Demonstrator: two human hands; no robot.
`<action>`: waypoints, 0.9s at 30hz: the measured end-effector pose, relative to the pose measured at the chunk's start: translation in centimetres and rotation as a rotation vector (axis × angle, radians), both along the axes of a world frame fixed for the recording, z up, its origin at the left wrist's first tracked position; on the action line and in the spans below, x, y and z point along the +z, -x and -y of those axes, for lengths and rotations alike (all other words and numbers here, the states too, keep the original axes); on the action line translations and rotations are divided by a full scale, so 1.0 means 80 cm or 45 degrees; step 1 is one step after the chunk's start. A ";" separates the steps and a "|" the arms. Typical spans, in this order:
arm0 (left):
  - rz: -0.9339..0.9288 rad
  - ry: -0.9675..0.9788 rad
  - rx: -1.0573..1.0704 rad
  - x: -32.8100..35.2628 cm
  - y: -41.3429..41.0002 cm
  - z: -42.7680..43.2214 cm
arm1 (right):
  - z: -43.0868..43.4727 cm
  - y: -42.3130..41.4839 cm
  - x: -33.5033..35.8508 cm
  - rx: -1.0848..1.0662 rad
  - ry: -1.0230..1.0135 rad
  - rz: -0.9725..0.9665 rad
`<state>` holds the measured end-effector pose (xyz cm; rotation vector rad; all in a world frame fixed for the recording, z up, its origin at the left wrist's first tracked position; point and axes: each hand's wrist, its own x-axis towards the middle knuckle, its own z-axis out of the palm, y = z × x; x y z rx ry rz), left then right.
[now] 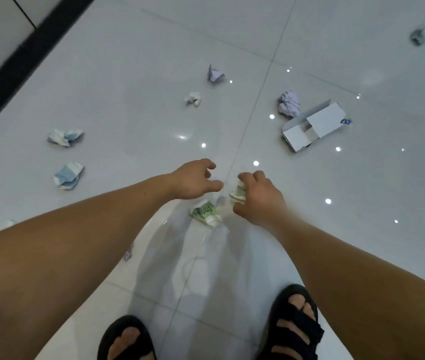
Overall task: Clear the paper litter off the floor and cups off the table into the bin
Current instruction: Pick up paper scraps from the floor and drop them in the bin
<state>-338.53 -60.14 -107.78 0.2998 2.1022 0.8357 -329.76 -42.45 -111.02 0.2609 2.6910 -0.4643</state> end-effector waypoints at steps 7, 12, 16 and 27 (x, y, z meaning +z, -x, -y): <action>0.054 -0.187 0.317 0.069 0.002 0.040 | 0.091 0.052 0.086 0.212 0.371 -0.365; 0.016 -0.021 0.384 0.038 -0.005 0.093 | 0.105 0.040 0.034 0.250 0.197 -0.090; -0.074 0.205 0.417 -0.011 -0.008 0.133 | 0.108 0.008 -0.037 0.273 -0.080 0.258; -0.049 0.219 0.482 0.110 -0.031 0.149 | 0.127 0.027 0.103 0.353 -0.077 0.007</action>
